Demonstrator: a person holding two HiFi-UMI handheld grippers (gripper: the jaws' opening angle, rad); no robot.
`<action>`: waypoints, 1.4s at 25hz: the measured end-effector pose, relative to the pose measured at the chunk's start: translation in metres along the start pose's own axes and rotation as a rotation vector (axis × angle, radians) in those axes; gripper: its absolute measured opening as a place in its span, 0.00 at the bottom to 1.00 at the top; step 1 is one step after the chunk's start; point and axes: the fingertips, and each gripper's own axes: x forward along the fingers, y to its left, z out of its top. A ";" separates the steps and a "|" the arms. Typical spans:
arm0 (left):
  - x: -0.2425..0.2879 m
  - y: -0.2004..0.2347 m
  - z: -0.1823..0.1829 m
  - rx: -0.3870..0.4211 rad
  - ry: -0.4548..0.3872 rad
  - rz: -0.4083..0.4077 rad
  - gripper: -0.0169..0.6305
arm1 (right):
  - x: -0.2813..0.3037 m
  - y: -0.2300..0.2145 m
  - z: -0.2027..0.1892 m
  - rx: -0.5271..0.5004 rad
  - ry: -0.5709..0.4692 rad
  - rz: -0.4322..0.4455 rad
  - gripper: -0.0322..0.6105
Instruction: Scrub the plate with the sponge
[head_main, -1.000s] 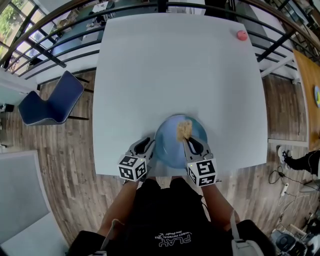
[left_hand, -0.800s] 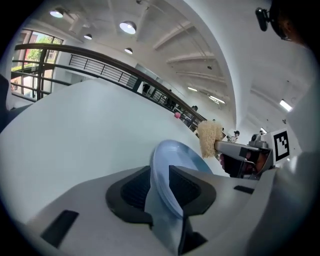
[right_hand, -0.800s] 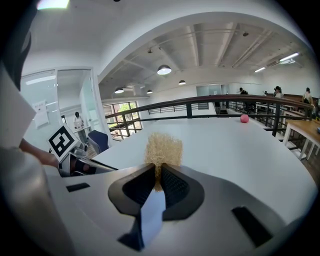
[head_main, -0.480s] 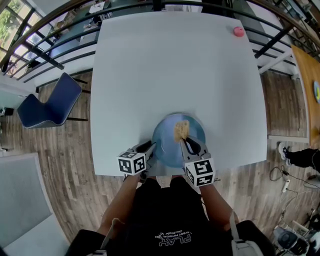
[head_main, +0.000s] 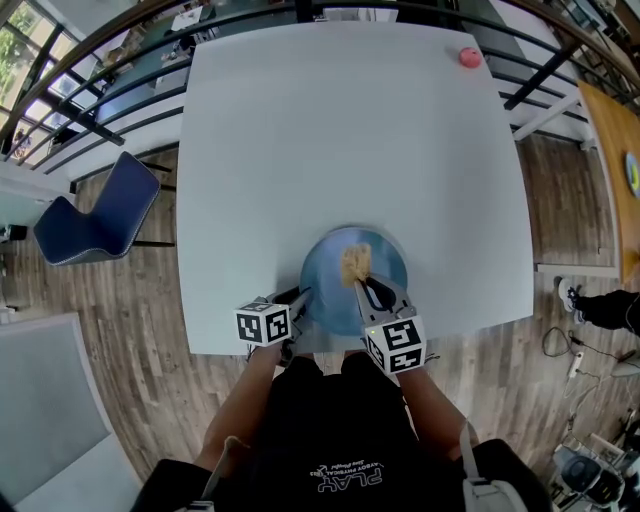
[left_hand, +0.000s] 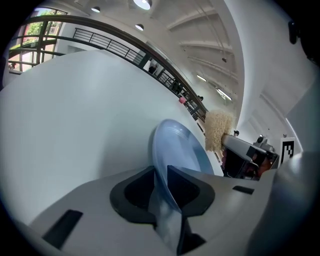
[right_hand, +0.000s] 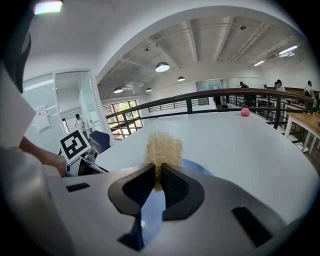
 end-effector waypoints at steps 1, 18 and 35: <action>0.001 0.000 0.000 -0.006 0.004 0.000 0.17 | 0.000 0.000 0.000 0.001 0.002 0.002 0.12; 0.024 -0.008 -0.001 -0.050 0.097 0.018 0.11 | -0.002 -0.010 0.001 0.033 -0.015 0.025 0.12; 0.012 -0.012 0.000 -0.079 0.043 -0.015 0.07 | -0.008 -0.011 -0.002 0.020 0.002 0.019 0.12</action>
